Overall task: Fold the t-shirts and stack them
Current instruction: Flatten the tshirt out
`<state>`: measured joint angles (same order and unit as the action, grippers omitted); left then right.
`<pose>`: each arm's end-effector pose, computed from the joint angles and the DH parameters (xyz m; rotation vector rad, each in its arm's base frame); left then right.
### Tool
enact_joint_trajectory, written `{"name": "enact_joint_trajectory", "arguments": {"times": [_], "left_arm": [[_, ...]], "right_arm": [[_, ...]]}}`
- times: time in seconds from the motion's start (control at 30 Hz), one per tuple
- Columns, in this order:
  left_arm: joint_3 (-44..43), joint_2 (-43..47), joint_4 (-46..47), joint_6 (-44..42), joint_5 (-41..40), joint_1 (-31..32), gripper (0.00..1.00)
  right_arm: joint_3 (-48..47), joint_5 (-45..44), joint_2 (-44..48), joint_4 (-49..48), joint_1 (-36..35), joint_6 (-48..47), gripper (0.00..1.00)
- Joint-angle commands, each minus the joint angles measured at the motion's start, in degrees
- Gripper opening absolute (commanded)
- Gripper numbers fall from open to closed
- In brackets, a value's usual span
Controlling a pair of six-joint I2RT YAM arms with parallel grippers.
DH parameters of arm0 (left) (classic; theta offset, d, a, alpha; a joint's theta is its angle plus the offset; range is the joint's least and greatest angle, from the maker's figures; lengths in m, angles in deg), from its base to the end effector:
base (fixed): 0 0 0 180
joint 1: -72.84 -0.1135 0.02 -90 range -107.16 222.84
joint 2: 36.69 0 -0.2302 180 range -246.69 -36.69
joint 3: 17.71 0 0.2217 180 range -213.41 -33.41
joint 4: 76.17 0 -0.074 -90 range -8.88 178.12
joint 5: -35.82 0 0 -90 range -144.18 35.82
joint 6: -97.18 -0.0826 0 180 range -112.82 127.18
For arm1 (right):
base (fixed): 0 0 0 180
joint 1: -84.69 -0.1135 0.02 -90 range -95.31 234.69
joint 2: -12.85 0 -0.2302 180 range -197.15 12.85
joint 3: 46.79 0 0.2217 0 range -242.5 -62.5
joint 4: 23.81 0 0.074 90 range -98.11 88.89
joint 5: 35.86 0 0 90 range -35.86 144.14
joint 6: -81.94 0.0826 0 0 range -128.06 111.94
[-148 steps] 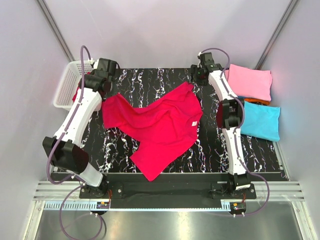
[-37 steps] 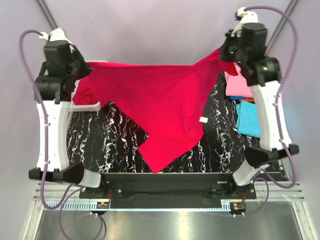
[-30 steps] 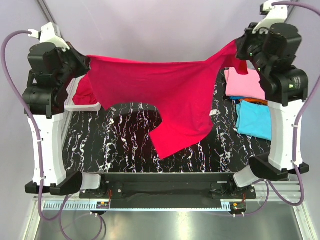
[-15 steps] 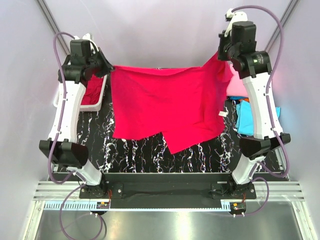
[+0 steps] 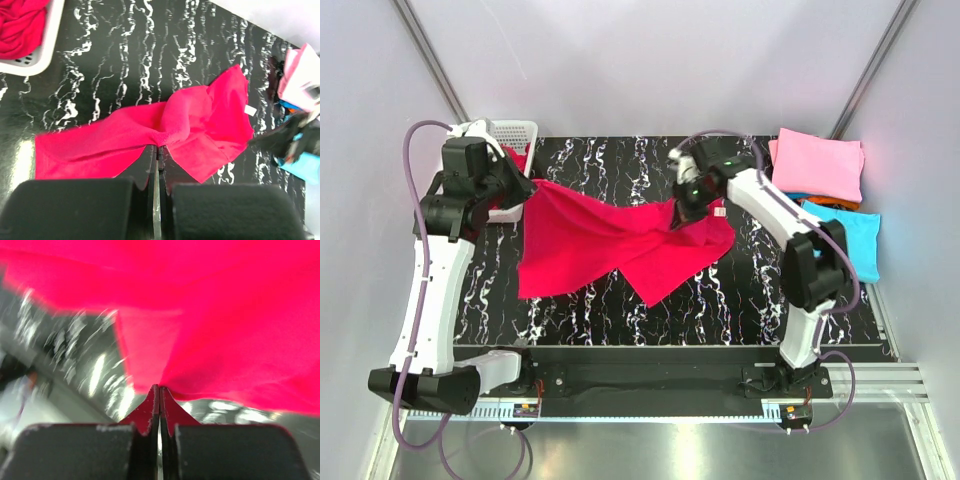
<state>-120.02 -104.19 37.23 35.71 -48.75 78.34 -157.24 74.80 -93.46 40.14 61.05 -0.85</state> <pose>0.2448 -0.0314 0.3704 -0.3745 2.1235 -0.4489 0.3381 0.1798 0.2197 -0.5083 2.6080 0.6567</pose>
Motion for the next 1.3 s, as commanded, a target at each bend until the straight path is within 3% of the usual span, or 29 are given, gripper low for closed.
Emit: {"name": "enact_joint_trajectory", "arguments": {"times": [0.0, 0.17, 0.23, 0.33, 0.47, 0.63, 0.73, 0.8, 1.27], "left_arm": [[-0.2, -0.6, 1.5, -1.2, -2.8, 0.0, 0.0], [-1.8, -2.1, 1.7, -1.3, -2.6, 0.1, 0.0], [-2.5, -2.8, 1.6, -1.6, -2.5, 0.0, 0.0], [-3.6, -3.7, 1.6, -2.1, -2.5, 0.1, 0.0], [-4.1, -4.7, 1.5, -2.6, -2.6, 0.0, 0.0], [-3.6, -5.2, 1.6, -3.4, -3.0, 0.1, 0.0], [-2.9, -5.2, 1.7, -3.9, -3.3, 0.0, 0.0], [-2.4, -5.4, 1.7, -4.2, -3.5, 0.0, 0.0], [-1.6, -5.7, 1.6, -5.2, -2.4, 0.0, 0.0]], "right_arm": [[-3.7, 21.7, -2.8, 4.3, -4.2, -5.3, 0.0], [-7.2, 26.5, -9.6, 12.5, -11.2, -10.8, 0.0], [-8.8, 25.7, -11.0, 13.3, -11.7, -10.2, 0.11], [-10.0, 18.7, -11.7, 12.8, -11.8, -8.6, 0.43], [-8.0, 9.1, -8.6, 7.3, -11.7, -2.6, 0.48], [4.2, 1.5, -2.6, -3.9, -11.7, 5.2, 0.62], [12.0, -3.3, 2.8, -8.8, -11.7, 8.7, 0.45], [14.5, -5.6, 3.8, -9.5, -11.6, 9.8, 0.41], [23.4, -9.4, 4.2, -13.7, -11.5, 17.6, 0.4]]}}
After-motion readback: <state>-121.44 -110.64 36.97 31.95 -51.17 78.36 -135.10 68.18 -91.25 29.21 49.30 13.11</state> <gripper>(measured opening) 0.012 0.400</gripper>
